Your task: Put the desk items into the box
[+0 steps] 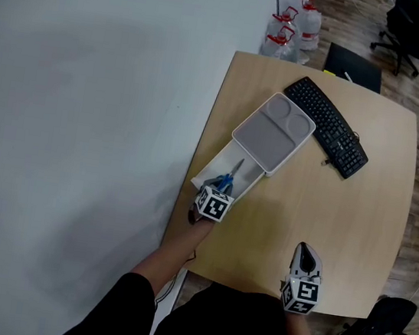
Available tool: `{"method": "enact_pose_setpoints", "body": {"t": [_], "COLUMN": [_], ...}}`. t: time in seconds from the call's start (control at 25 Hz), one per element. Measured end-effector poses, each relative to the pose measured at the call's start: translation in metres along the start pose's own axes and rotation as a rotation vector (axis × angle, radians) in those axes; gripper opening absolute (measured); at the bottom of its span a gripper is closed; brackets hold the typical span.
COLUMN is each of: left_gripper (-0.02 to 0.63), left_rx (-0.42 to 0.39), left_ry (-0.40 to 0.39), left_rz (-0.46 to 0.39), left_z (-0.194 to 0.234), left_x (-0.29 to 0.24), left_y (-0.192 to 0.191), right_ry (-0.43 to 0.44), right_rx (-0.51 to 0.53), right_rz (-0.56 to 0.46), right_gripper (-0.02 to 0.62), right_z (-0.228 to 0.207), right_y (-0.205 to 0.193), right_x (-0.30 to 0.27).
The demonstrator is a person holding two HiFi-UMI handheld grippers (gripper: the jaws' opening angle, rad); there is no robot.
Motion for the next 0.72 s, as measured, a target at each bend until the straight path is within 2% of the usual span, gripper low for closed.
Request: {"method": "enact_pose_setpoints", "body": {"t": [0.12,0.4,0.56,0.72], "left_gripper": [0.104,0.104,0.104,0.104], "left_rx": [0.098,0.136,0.235,0.263], "left_ry": [-0.024,-0.035,-0.115,-0.185], "left_rz": [-0.039,-0.134,-0.179,-0.280], "left_z": [0.004,0.002,-0.015,-0.035], "left_x": [0.006,0.043,0.075,0.121], "left_y": [0.001,0.010,0.012,0.017], "right_ry": [0.006,-0.001,-0.014,-0.026], "right_rx": [0.010,0.029,0.053,0.080], "right_rz": [-0.008,-0.066,-0.102,-0.127], "right_gripper": [0.060,0.060,0.060,0.060], "right_z": [0.002,0.001,-0.001,0.002], "right_y": [0.003,0.021,0.032,0.038], "right_x": [0.006,0.022,0.042,0.071]}}
Point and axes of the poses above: the fingertips, and each gripper's own axes: x backward along the fingers, z to its left, y out of its top, the point moved 1 cm from there along x, backward along the fingers, and after that the axes turned 15 degrees about x, right-handed, at the moved point
